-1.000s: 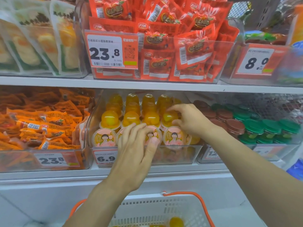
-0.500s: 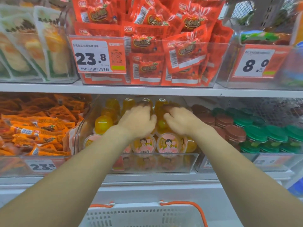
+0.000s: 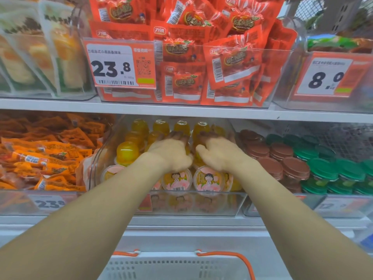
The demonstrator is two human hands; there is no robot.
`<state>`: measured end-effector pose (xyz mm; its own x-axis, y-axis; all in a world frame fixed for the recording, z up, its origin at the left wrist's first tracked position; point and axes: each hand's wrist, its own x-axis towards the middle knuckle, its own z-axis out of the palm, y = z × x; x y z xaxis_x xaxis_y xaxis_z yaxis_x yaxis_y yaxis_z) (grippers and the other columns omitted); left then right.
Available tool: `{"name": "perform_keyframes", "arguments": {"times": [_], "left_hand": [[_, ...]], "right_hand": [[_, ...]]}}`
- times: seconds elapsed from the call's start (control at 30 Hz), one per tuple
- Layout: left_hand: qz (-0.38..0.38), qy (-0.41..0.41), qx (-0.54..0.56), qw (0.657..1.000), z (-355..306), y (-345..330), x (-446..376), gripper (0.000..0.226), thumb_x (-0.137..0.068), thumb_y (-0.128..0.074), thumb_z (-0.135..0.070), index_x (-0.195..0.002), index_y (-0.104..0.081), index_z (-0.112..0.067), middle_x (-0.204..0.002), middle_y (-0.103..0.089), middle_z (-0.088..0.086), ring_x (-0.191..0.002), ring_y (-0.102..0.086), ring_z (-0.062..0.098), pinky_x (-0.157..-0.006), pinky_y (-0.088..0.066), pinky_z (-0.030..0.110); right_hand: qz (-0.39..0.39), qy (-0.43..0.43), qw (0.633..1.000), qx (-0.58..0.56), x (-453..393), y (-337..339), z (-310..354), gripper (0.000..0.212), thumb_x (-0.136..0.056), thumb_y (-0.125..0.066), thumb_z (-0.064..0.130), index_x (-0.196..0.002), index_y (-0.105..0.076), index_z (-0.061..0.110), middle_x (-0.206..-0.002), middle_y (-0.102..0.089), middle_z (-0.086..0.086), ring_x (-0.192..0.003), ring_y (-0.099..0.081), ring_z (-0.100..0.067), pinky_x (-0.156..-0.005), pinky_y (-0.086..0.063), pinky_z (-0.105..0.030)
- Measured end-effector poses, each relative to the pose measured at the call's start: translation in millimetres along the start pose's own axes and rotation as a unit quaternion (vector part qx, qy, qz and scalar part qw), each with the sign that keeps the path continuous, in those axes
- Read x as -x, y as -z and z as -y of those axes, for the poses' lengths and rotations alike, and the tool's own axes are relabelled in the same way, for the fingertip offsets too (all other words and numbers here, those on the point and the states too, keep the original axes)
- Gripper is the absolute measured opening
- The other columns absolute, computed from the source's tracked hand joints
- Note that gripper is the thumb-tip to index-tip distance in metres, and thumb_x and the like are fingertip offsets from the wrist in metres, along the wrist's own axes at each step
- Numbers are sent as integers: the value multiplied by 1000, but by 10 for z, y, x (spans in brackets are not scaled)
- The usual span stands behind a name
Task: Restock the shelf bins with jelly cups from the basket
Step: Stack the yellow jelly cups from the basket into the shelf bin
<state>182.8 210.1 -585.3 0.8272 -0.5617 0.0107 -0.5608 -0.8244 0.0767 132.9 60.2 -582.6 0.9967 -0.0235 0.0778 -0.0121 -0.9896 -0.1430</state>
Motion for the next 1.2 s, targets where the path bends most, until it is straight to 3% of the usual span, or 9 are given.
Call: {"name": "perform_keyframes", "arguments": {"times": [0.17,0.27,0.5,0.57,0.67,0.73,0.87,1.0,1.2], "left_hand": [[-32,-29,42,998,66,47,18,65,-100,-38,-50,-156,-25,-20,-165,-19,3,-152,-14,22,-123,-13,45],[-182,-33,111,976,59,97,183,47,-98,-46,-39,-138,-50,-14,-142,-53,10,-131,-47,31,-108,-39,42],[-485,-74,319,811,-161,-449,1121,16,-91,-47,-14,-78,-56,-11,-75,-51,-4,-74,-46,16,-68,-38,30],[-453,-73,350,817,-223,-863,1388,17,-91,-46,-17,-77,-55,-13,-68,-47,-8,-64,-42,11,-60,-34,26],[-307,-42,319,896,-272,-1572,1668,9,-90,-46,-29,-84,-52,-25,-60,-55,-4,-54,-51,15,-51,-34,29],[-93,33,261,960,-186,-2117,1768,17,-88,-46,-33,-98,-59,-27,-86,-71,-1,-81,-68,20,-64,-46,32],[230,130,169,949,45,-3015,2186,44,-87,-50,-36,-129,-49,-23,-139,-54,5,-127,-51,23,-104,-43,36],[283,172,134,934,358,-3426,2489,68,-95,-54,-31,-154,-25,-14,-163,-15,10,-146,-28,26,-112,-38,37],[199,267,71,940,473,-3702,2249,50,-92,-53,-27,-138,-38,-15,-142,-41,11,-130,-42,32,-108,-35,44]], "right_hand": [[-8,-4,1000,-5,11,-23,-5,54,-100,-28,39,-150,-39,23,-161,-29,-1,-149,-23,-25,-119,-6,-60],[-98,30,993,-58,124,69,-32,50,-89,-31,33,-127,-59,13,-134,-60,-12,-126,-52,-31,-111,-34,-49],[-349,163,911,-145,932,-24,154,17,-84,-47,13,-82,-64,13,-80,-59,1,-78,-50,-15,-73,-39,-36],[-314,236,911,-123,1183,-291,238,12,-84,-50,11,-81,-61,10,-77,-56,-4,-74,-50,-22,-67,-36,-35],[-195,277,929,-149,1536,-927,413,8,-86,-51,13,-84,-58,11,-77,-54,-5,-71,-52,-25,-63,-40,-34],[-69,228,958,-158,1752,-1462,592,6,-88,-49,18,-94,-52,18,-87,-57,-5,-76,-58,-25,-65,-44,-36],[269,13,960,-70,2119,-2565,772,39,-94,-50,24,-132,-44,15,-133,-50,-10,-117,-56,-33,-91,-50,-44],[343,-93,932,-73,2486,-3253,590,57,-90,-58,15,-143,-38,13,-152,-26,-14,-131,-44,-31,-104,-45,-38],[335,-220,910,-107,2677,-3673,196,67,-87,-61,26,-147,-32,27,-146,-31,-5,-128,-47,-30,-99,-47,-41]]}}
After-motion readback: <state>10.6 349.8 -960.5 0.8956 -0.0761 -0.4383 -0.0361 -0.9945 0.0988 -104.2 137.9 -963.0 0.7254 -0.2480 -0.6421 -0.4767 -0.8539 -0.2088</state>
